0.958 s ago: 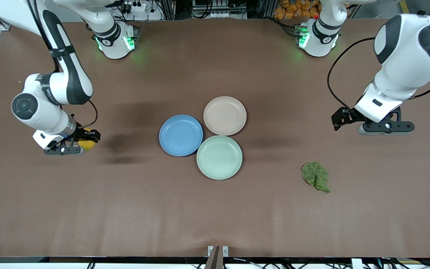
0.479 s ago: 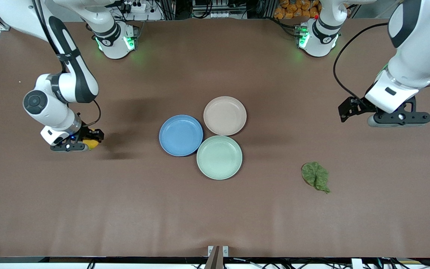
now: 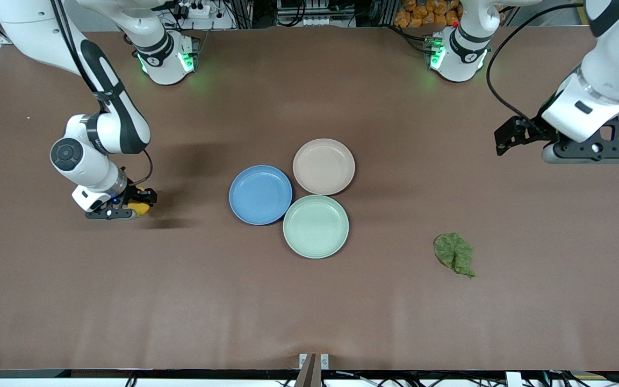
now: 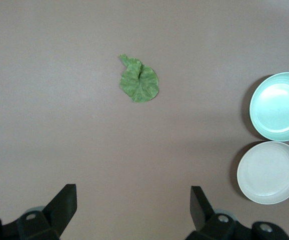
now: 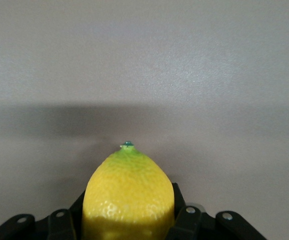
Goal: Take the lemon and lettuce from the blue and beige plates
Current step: 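Lower the lemon to the table while the left gripper withdraws, then open the right gripper to release the lemon on the table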
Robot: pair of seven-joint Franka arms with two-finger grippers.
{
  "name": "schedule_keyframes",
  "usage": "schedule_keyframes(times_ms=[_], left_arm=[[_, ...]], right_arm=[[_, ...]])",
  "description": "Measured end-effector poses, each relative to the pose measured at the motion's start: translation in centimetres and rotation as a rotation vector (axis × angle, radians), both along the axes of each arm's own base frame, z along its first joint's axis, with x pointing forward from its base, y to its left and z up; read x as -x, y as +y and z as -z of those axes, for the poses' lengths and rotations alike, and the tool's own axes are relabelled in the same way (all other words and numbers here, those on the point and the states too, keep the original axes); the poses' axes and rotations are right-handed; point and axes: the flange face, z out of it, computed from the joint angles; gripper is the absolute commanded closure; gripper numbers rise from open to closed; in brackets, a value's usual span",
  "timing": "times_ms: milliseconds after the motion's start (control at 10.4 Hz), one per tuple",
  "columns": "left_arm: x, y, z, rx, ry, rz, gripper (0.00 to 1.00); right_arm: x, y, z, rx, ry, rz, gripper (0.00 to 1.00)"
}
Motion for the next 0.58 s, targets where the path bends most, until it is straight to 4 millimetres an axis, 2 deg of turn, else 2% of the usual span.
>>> schedule_keyframes(times_ms=[192, 288, 383, 479, 575], left_arm=[[0.0, 0.1, -1.1, 0.004, -0.018, -0.002, 0.00], [0.1, 0.2, -1.7, 0.006, -0.029, -0.003, 0.00], [0.2, 0.2, -2.0, 0.007, -0.034, -0.003, 0.00], [0.3, 0.2, -2.2, 0.007, -0.036, -0.003, 0.00], [0.3, 0.2, -2.2, 0.007, -0.036, -0.002, 0.00]], right_arm=[[0.2, 0.0, 2.3, 0.000, -0.006, -0.002, 0.72], [0.1, 0.0, 2.5, 0.000, -0.013, -0.002, 0.72], [0.1, 0.0, 2.5, 0.000, -0.013, -0.002, 0.67], [0.1, 0.0, 2.5, 0.000, -0.013, -0.002, 0.07], [0.1, 0.0, 2.5, 0.000, -0.013, -0.002, 0.00]])
